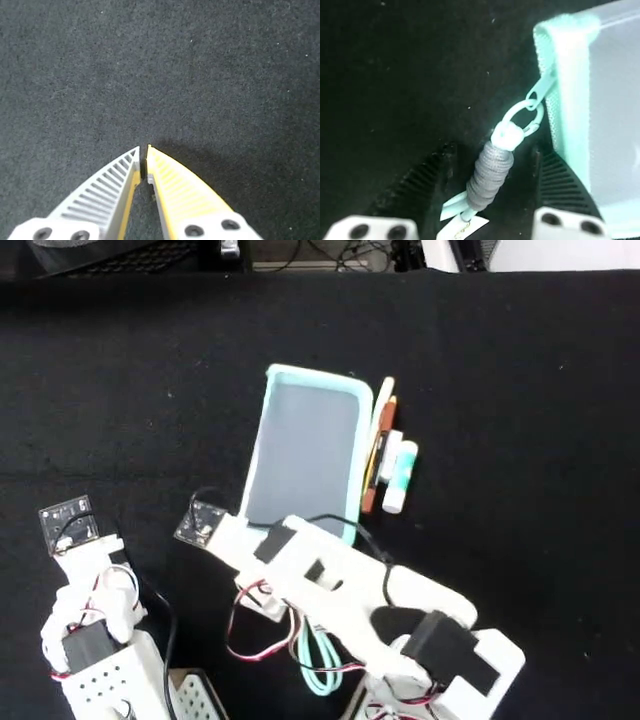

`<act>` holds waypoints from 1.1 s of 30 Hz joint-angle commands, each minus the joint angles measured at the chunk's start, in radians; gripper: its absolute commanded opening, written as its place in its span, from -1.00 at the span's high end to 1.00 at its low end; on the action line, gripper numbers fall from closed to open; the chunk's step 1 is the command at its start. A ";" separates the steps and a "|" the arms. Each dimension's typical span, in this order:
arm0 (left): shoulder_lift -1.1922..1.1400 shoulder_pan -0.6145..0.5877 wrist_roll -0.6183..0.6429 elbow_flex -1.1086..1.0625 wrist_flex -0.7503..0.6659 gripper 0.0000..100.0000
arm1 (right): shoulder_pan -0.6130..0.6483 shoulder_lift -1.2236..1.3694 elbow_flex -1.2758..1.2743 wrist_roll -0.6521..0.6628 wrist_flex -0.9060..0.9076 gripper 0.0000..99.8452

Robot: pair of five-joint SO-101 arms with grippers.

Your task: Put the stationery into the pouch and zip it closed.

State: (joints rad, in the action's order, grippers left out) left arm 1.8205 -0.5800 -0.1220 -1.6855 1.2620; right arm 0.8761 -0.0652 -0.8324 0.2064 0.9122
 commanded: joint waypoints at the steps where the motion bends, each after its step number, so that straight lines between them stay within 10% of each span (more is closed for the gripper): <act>1: 0.003 -0.005 0.008 -0.013 0.012 0.91 | -0.044 -0.010 0.050 0.002 -0.005 0.71; 4: 0.003 -0.005 0.008 -0.013 0.012 0.91 | -0.087 -0.079 0.050 0.002 0.000 0.98; 14: 0.005 -0.001 0.008 0.208 -0.017 0.90 | -0.147 -0.575 -0.028 0.025 0.141 0.98; 23: 0.005 0.472 -0.023 0.216 -0.238 0.73 | -0.153 -0.944 -0.185 0.092 0.120 0.98; 33: 0.003 0.662 0.207 0.186 -0.181 0.51 | -0.153 -1.001 -0.257 0.089 0.037 0.98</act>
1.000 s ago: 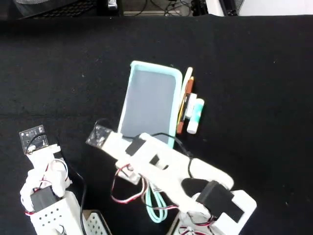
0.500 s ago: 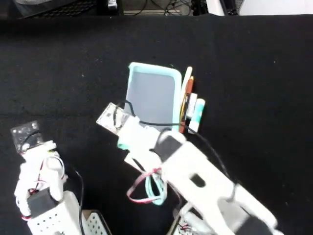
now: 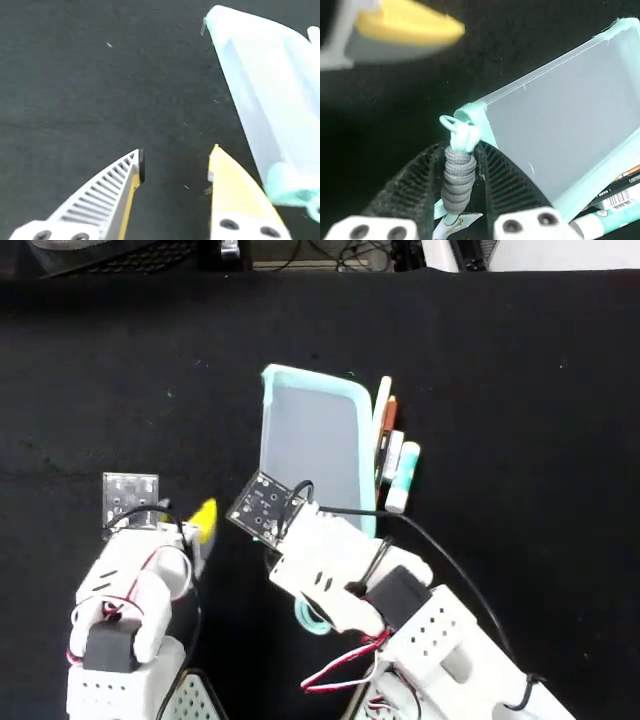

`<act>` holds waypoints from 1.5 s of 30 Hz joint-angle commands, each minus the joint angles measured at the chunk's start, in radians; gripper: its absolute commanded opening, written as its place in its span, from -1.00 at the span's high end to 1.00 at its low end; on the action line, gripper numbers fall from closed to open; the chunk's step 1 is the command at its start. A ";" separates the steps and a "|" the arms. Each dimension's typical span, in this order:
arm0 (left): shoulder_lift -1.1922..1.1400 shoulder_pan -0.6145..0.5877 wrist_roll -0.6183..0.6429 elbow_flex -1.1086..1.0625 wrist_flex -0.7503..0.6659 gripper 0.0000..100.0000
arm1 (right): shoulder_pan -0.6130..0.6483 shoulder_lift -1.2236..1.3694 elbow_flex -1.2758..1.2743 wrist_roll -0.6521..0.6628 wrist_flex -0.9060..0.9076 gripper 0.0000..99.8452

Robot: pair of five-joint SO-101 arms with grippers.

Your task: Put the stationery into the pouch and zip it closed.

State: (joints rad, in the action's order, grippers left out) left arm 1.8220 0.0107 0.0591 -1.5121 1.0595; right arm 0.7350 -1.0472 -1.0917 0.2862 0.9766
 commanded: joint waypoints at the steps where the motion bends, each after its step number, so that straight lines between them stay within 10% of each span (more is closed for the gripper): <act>1: 0.002 0.099 0.026 0.012 0.025 0.51 | -0.012 -0.019 0.002 0.009 -0.029 0.98; 30: 0.002 0.314 0.020 -0.156 -0.094 0.51 | -0.094 0.303 0.082 0.015 -0.152 0.98; 45: 0.002 0.232 0.018 -0.137 -0.104 0.55 | -0.092 0.312 0.189 0.015 -0.117 0.98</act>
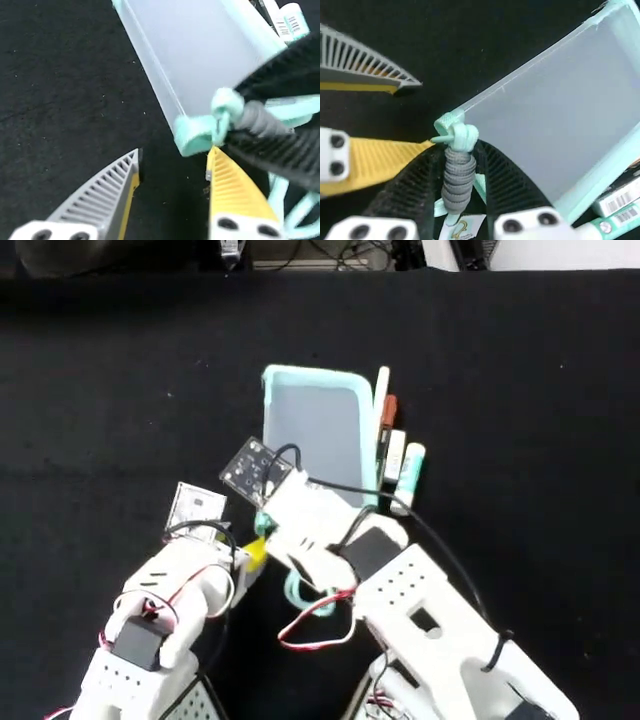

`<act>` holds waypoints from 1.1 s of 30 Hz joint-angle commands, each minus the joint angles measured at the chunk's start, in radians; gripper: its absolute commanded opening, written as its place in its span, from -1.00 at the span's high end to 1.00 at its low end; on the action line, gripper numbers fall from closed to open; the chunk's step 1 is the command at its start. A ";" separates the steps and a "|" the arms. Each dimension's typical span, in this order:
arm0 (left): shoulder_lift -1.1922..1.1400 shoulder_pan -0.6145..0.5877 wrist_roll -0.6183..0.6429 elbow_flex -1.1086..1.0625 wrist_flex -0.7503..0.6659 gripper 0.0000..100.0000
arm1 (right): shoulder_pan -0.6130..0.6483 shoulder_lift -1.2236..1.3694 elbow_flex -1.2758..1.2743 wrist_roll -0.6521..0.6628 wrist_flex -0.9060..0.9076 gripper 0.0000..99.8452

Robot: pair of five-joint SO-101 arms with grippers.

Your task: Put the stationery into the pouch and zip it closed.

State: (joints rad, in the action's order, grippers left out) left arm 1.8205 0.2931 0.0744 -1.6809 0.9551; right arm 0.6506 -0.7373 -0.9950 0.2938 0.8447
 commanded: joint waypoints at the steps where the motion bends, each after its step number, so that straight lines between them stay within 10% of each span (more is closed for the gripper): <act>1: 0.003 -0.076 0.002 0.036 -0.002 0.55 | -0.008 0.004 0.124 0.008 0.041 0.98; 33: 0.003 -0.122 0.011 0.051 -0.009 0.55 | 0.112 -0.005 0.214 0.008 0.192 0.98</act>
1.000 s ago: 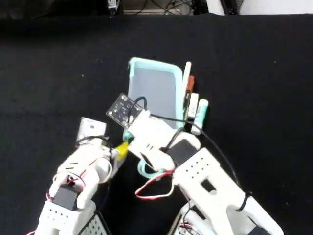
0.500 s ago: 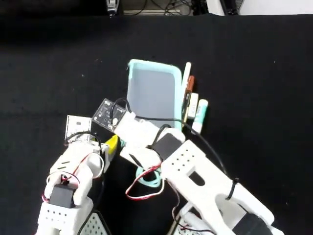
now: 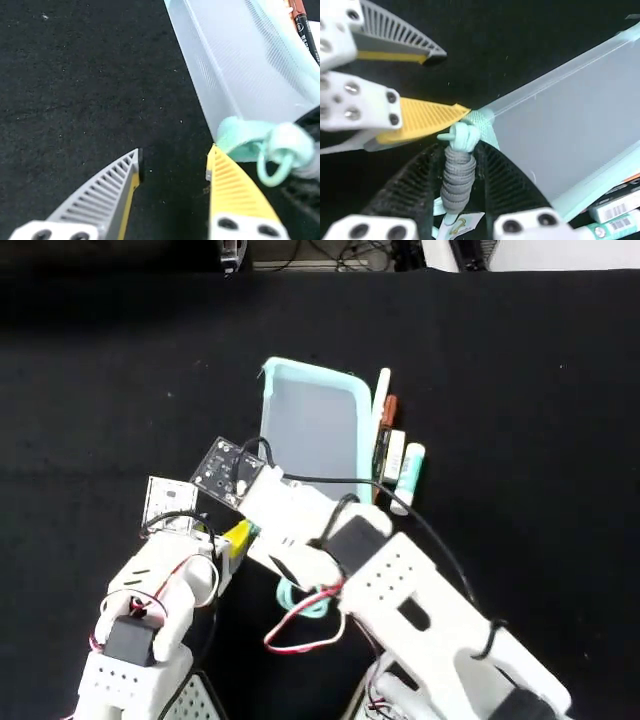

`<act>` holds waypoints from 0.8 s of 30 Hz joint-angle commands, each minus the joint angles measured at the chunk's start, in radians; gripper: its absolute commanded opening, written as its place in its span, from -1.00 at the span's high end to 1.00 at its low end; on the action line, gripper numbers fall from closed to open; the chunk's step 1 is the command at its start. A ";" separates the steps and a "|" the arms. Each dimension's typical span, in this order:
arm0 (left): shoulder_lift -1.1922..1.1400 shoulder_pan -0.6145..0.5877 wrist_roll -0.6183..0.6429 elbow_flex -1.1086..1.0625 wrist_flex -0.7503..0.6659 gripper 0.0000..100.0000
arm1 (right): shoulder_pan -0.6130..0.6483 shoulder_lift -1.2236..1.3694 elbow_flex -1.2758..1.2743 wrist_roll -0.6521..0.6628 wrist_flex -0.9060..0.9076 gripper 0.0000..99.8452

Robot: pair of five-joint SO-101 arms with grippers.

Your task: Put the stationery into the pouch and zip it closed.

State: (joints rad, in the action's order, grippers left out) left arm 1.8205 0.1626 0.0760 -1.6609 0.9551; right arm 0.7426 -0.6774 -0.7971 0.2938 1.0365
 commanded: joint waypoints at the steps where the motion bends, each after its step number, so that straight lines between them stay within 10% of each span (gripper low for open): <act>1: 0.003 0.008 0.009 0.031 -0.011 0.55 | 0.020 -0.081 0.008 0.008 0.000 0.98; 24: 0.003 0.015 -0.060 0.180 0.157 0.55 | 0.066 -0.099 -0.008 0.008 0.006 0.98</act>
State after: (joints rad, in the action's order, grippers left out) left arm 1.8205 0.1657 0.0575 -1.5627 1.0702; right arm 0.7963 -0.7741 -0.8094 0.2938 1.0395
